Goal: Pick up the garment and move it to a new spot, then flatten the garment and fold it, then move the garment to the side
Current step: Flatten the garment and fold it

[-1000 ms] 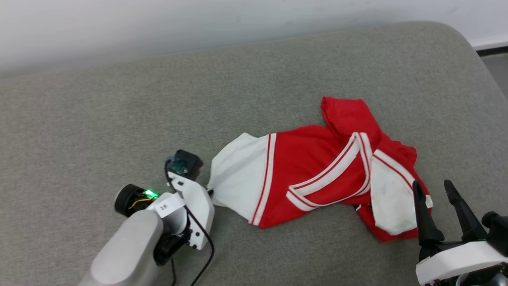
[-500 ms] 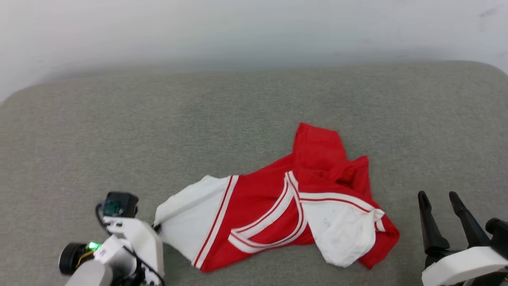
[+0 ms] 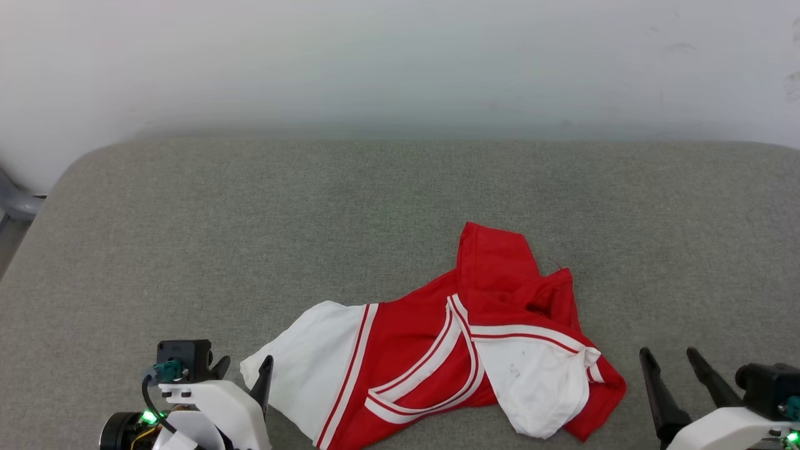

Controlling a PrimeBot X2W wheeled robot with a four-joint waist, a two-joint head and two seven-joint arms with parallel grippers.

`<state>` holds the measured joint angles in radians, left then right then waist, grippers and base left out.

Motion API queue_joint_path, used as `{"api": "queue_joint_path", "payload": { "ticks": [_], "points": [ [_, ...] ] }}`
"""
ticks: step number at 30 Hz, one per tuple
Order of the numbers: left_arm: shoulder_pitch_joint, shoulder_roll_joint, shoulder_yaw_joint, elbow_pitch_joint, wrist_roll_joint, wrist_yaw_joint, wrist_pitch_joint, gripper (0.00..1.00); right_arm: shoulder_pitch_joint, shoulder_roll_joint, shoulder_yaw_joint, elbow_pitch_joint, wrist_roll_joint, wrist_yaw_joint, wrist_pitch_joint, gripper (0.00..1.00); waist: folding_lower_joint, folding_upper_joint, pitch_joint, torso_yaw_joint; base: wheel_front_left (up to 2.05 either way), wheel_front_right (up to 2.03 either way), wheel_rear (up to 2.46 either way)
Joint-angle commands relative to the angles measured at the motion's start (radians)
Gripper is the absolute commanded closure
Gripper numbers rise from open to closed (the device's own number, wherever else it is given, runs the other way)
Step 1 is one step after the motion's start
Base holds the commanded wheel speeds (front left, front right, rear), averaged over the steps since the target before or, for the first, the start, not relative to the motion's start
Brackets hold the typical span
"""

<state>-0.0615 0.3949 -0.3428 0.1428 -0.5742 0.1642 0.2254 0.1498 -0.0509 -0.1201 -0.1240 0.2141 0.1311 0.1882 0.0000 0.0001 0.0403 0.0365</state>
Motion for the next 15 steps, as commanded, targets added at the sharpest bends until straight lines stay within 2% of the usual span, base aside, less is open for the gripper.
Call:
{"api": "queue_joint_path", "payload": {
  "ticks": [1, 9, 15],
  "points": [
    [0.004, -0.004, 0.003, -0.007, 0.014, 0.004, -0.025, 0.0, 0.016, 0.001, 0.003, 0.0, 0.0, -0.001, 0.02, 0.0, 0.0, -0.0001, -0.01, 0.002, 0.0, 0.0, 0.0],
    [-0.011, -0.048, 0.004, -0.076, 0.08, -0.002, -0.274, 0.0, 0.065, 0.001, 0.055, -0.008, 0.013, -0.001, 0.252, 0.0, 0.0, -0.0001, -0.034, 0.019, 0.0, 0.0, 0.0],
    [-0.012, -0.07, 0.002, -0.12, 0.094, -0.004, -0.376, 0.0, 0.02, -0.018, 0.114, -0.005, 0.018, -0.001, 0.396, 0.0, 0.0, -0.0001, -0.025, 0.048, 0.0, 0.0, 0.0]
  ]
}}
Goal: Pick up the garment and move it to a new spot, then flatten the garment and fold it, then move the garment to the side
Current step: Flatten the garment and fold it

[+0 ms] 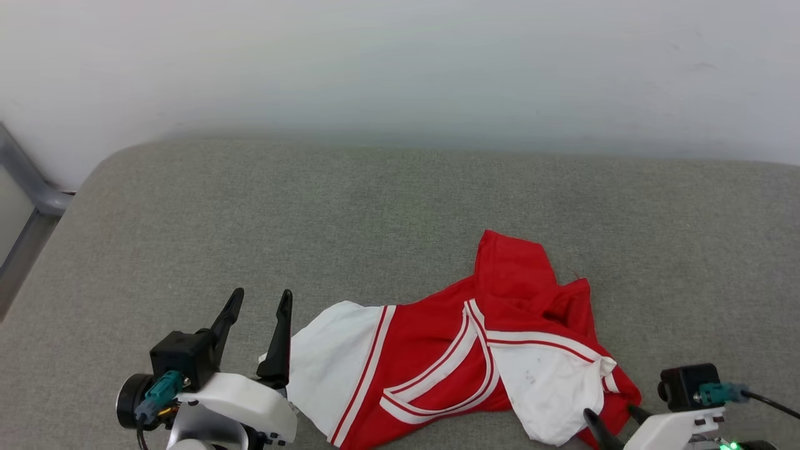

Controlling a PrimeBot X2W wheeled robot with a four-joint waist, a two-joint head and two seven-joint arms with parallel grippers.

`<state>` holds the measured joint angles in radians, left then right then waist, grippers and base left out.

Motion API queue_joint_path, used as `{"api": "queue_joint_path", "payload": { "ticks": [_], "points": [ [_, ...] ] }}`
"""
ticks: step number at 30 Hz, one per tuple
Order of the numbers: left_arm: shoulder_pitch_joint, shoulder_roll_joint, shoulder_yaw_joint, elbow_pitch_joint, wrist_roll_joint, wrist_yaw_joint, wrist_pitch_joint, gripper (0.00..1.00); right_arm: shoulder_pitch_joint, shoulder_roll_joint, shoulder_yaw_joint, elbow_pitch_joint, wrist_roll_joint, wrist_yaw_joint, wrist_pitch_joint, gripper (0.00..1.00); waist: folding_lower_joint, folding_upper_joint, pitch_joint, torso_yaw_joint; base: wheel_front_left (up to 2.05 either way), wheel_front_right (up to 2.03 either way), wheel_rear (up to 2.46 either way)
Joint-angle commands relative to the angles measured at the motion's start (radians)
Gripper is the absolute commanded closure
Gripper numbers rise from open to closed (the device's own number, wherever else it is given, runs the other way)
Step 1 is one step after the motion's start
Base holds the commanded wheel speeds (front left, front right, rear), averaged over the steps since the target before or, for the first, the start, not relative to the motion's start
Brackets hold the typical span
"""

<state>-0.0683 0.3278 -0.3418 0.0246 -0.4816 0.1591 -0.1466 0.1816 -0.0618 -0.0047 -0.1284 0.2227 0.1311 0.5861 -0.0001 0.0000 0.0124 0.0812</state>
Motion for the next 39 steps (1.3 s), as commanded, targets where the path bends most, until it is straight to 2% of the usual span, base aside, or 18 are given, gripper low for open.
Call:
{"api": "queue_joint_path", "payload": {
  "ticks": [1, 8, 9, 10, 11, 18, 24, 28, 31, 35, 36, 37, 39],
  "points": [
    [-0.004, -0.006, 0.001, -0.009, 0.002, 0.003, -0.01, 0.0, -0.025, -0.014, 0.008, 0.007, 0.011, -0.001, 0.015, 0.0, 0.0001, 0.0, 0.006, 0.008, 0.0, 0.0, 0.0],
    [-0.014, -0.013, -0.014, -0.045, 0.012, 0.011, -0.017, 0.0, -0.108, -0.05, 0.052, 0.092, 0.044, -0.001, 0.111, 0.0, 0.0001, 0.0, 0.028, 0.039, 0.0, 0.0, 0.0],
    [-0.012, -0.013, -0.015, -0.046, 0.012, 0.014, -0.015, 0.0, -0.109, -0.054, 0.056, 0.101, 0.055, -0.001, 0.123, 0.25, 0.0001, 0.0, 0.03, 0.042, 0.0, 0.0, 0.0],
    [-0.01, -0.013, -0.015, -0.048, 0.011, 0.016, -0.015, 0.0, -0.119, -0.057, 0.061, 0.101, 0.063, -0.001, 0.125, 0.65, 0.0001, 0.0, 0.032, 0.043, 0.0, 0.0, 0.0],
    [-0.009, -0.012, -0.014, -0.048, 0.01, 0.016, -0.018, 0.0, -0.129, -0.061, 0.062, 0.096, 0.069, -0.001, 0.121, 1.0, 0.0001, 0.0, 0.034, 0.044, 0.0, 0.0, 0.0],
    [0.001, -0.006, 0.0, -0.042, 0.002, 0.025, -0.028, 0.0, -0.178, -0.097, 0.019, 0.028, 0.069, -0.001, 0.115, 1.0, 0.0001, 0.0, 0.04, 0.029, 0.0, 0.0, 0.0],
    [-0.005, -0.005, 0.002, -0.037, -0.002, 0.027, -0.036, 0.0, -0.229, -0.146, -0.149, -0.009, 0.029, -0.001, 0.153, 1.0, 0.0001, 0.0, 0.046, 0.012, 0.0, 0.0, 0.0],
    [-0.01, -0.007, 0.001, -0.028, -0.007, 0.025, -0.034, 0.0, -0.259, -0.145, -0.302, 0.038, 0.024, -0.001, 0.196, 1.0, 0.0001, 0.0, 0.055, 0.007, 0.0, 0.0, 0.0],
    [-0.016, -0.009, -0.001, -0.022, -0.011, 0.022, -0.037, 0.0, -0.276, -0.135, -0.411, 0.123, 0.028, -0.001, 0.203, 1.0, 0.0001, 0.0, 0.066, 0.01, 0.0, 0.0, 0.0],
    [-0.023, -0.009, -0.003, -0.014, -0.014, 0.018, -0.04, 0.0, -0.295, -0.104, -0.501, 0.253, 0.029, -0.001, 0.151, 1.0, 0.0001, 0.0, 0.085, 0.02, 0.0, 0.0, 0.0],
    [-0.024, -0.01, -0.003, -0.011, -0.015, 0.017, -0.04, 0.0, -0.298, -0.096, -0.511, 0.279, 0.033, -0.001, 0.131, 0.7, 0.0001, 0.0, 0.088, 0.022, 0.0, 0.0, 0.0],
    [-0.026, -0.01, -0.001, -0.009, -0.017, 0.017, -0.041, 0.0, -0.301, -0.09, -0.518, 0.301, 0.032, -0.001, 0.104, 0.0, 0.0001, 0.0, 0.092, 0.024, 0.0, 0.0, 0.0],
    [-0.028, -0.01, 0.0, -0.006, -0.019, 0.017, -0.044, 0.0, -0.307, -0.083, -0.526, 0.32, 0.035, -0.001, 0.074, 0.0, 0.0001, 0.0, 0.095, 0.026, 0.0, 0.0, 0.0]
  ]
}}
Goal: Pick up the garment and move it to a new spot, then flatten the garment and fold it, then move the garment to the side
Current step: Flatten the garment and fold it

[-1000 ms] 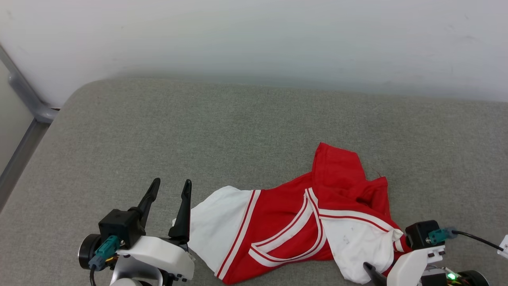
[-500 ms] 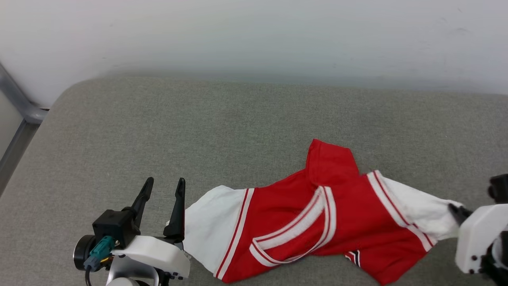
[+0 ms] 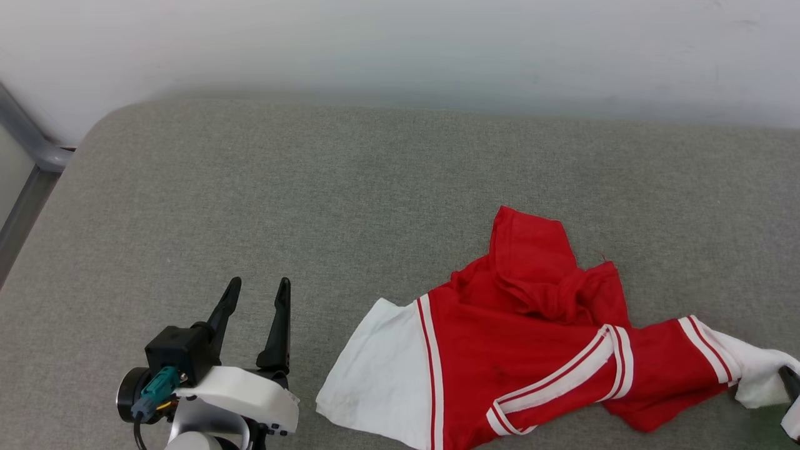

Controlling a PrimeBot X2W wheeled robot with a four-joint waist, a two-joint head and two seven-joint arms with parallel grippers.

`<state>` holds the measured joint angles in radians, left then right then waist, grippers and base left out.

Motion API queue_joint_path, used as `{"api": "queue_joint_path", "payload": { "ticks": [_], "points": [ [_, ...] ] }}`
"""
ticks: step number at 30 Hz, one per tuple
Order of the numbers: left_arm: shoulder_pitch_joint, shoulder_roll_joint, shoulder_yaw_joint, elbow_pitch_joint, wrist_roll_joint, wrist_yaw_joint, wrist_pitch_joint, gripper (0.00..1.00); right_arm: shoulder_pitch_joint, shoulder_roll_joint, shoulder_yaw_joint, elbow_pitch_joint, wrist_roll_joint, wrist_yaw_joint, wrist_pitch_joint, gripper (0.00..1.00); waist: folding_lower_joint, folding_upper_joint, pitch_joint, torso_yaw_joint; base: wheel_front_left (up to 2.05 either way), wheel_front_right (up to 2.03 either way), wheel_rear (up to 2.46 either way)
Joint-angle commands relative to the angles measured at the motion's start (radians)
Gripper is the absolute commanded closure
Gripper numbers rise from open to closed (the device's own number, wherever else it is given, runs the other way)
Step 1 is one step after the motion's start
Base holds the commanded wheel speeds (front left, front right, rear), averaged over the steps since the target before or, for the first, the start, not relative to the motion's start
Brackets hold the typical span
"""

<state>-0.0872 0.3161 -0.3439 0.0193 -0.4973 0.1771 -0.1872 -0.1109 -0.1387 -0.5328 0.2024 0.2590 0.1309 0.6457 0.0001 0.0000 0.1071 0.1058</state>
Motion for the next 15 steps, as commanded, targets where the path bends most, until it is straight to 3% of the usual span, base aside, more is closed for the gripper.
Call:
{"api": "queue_joint_path", "payload": {
  "ticks": [1, 10, 15],
  "points": [
    [-0.01, 0.002, 0.002, 0.001, -0.004, -0.001, -0.005, 0.0, -0.018, 0.003, -0.005, 0.005, 0.004, 0.0, -0.016, 0.0, -0.0001, 0.0, 0.002, 0.002, 0.0, 0.0, 0.0],
    [0.019, 0.005, 0.012, 0.021, -0.014, 0.01, -0.019, 0.0, 0.012, 0.046, 0.0, 0.003, -0.052, 0.0, -0.32, 0.0, -0.0001, 0.0, -0.029, -0.012, 0.0, 0.0, 0.0],
    [0.04, 0.01, 0.016, 0.024, -0.016, 0.022, -0.013, 0.0, 0.041, 0.067, 0.062, -0.048, -0.114, 0.0, -0.498, 0.0, -0.0001, 0.0, -0.063, -0.028, 0.0, 0.0, 0.0]
  ]
}}
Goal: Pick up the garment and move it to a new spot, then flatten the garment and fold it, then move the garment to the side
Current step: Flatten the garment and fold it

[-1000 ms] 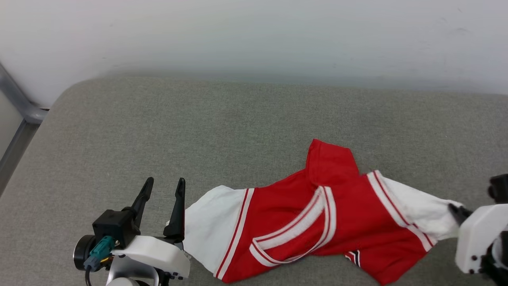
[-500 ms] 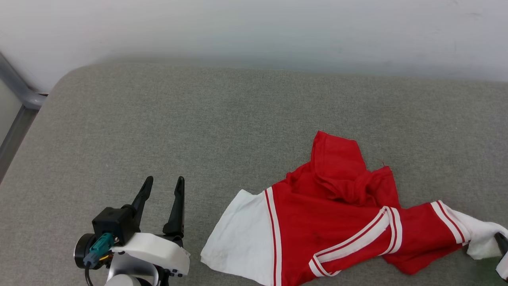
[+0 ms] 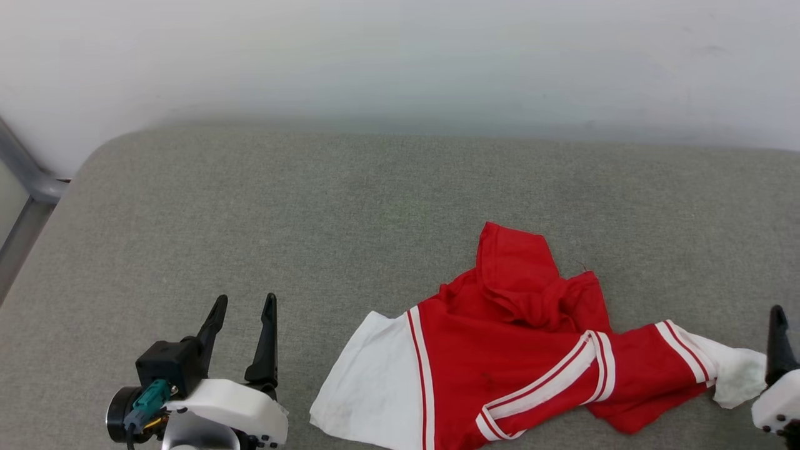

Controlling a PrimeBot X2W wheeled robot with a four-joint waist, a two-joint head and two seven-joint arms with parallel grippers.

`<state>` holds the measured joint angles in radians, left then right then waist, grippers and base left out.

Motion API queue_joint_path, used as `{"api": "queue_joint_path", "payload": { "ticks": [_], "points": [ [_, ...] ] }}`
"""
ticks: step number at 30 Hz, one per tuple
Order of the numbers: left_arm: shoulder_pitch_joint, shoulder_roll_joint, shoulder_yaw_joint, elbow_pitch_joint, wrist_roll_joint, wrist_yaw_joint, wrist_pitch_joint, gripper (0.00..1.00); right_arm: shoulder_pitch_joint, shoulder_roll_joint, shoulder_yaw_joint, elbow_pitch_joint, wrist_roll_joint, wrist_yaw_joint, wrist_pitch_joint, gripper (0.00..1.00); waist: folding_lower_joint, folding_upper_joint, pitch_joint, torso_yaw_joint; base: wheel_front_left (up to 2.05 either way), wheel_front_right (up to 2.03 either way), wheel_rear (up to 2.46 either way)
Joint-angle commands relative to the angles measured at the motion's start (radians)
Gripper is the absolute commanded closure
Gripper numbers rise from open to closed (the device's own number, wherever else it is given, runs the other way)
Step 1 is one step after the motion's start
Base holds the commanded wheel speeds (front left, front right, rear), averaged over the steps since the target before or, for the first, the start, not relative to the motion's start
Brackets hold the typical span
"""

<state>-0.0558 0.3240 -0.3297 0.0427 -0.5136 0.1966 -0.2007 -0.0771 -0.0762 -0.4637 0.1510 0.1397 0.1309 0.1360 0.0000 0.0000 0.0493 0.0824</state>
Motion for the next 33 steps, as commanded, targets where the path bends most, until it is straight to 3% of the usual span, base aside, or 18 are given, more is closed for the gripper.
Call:
{"api": "queue_joint_path", "payload": {
  "ticks": [1, 8, 15, 18, 25, 33],
  "points": [
    [0.013, 0.004, 0.002, 0.001, -0.001, 0.005, 0.003, 0.0, 0.013, 0.007, 0.011, -0.011, -0.005, 0.0, -0.022, 0.0, 0.0, 0.0, -0.012, -0.008, 0.0, 0.0, 0.0],
    [0.039, 0.027, 0.0, 0.003, -0.002, 0.016, 0.027, 0.0, 0.055, 0.019, 0.178, -0.106, -0.03, 0.0, -0.131, 0.0, 0.0, 0.0, -0.055, -0.038, 0.0, 0.0, 0.0],
    [0.051, 0.055, -0.008, 0.012, -0.028, 0.001, 0.103, 0.0, 0.134, 0.025, 0.302, -0.231, -0.032, -0.001, -0.141, 0.0, 0.0, 0.0, -0.074, -0.061, 0.0, 0.0, 0.0],
    [0.052, 0.074, -0.026, 0.021, -0.054, -0.016, 0.186, 0.0, 0.178, 0.026, 0.335, -0.27, -0.006, 0.0, -0.127, 0.0, 0.0, 0.0, -0.077, -0.069, 0.0, 0.0, 0.0],
    [0.044, 0.123, -0.085, 0.061, -0.154, -0.066, 0.488, 0.0, 0.227, 0.026, 0.381, -0.311, 0.034, 0.0, -0.093, 0.0, 0.0, 0.0, -0.066, -0.105, 0.0, 0.0, 0.0],
    [0.023, 0.123, -0.146, 0.114, -0.222, -0.104, 0.68, 0.0, 0.194, 0.026, 0.396, -0.298, 0.047, 0.0, -0.089, 0.0, 0.0, 0.0, -0.029, -0.14, 0.0, 0.0, 0.0]
  ]
}}
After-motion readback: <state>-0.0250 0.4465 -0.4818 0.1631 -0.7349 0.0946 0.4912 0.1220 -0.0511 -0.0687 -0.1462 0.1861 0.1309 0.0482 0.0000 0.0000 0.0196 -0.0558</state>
